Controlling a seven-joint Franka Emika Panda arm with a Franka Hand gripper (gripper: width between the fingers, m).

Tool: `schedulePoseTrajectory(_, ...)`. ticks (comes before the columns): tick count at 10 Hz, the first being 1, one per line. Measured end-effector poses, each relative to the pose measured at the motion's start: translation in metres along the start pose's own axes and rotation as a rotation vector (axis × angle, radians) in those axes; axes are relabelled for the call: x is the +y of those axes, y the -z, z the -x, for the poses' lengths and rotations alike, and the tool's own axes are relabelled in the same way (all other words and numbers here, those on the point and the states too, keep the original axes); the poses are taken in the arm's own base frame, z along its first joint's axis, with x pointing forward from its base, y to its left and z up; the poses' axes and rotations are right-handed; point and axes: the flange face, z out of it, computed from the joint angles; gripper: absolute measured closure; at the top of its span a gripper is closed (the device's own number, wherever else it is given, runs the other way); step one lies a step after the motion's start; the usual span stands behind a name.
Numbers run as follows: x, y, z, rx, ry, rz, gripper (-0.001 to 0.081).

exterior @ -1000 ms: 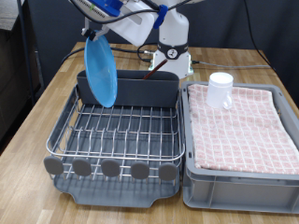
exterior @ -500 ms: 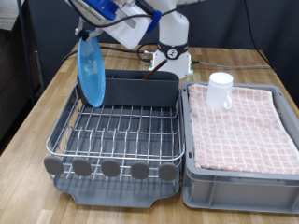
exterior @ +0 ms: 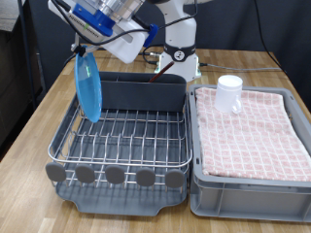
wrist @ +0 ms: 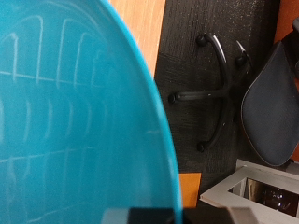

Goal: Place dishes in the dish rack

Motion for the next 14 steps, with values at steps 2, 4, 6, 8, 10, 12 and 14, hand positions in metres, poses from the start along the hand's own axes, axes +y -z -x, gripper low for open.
schedulePoseTrajectory(2,0.000,-0.011,0.005,0.015,0.021,0.004,0.0789)
schedulePoseTrajectory(4,-0.002,-0.021,0.009,0.024,0.028,0.001,0.0789)
schedulePoseTrajectory(6,-0.007,-0.032,0.013,0.030,0.031,-0.010,0.0789)
schedulePoseTrajectory(8,-0.013,-0.040,0.018,0.032,0.031,-0.012,0.0789)
schedulePoseTrajectory(10,-0.017,-0.045,0.021,0.031,0.032,-0.011,0.0789)
schedulePoseTrajectory(12,-0.022,-0.048,0.023,0.039,0.043,-0.021,0.0789)
schedulePoseTrajectory(14,-0.027,-0.052,0.026,0.040,0.059,-0.030,0.0789)
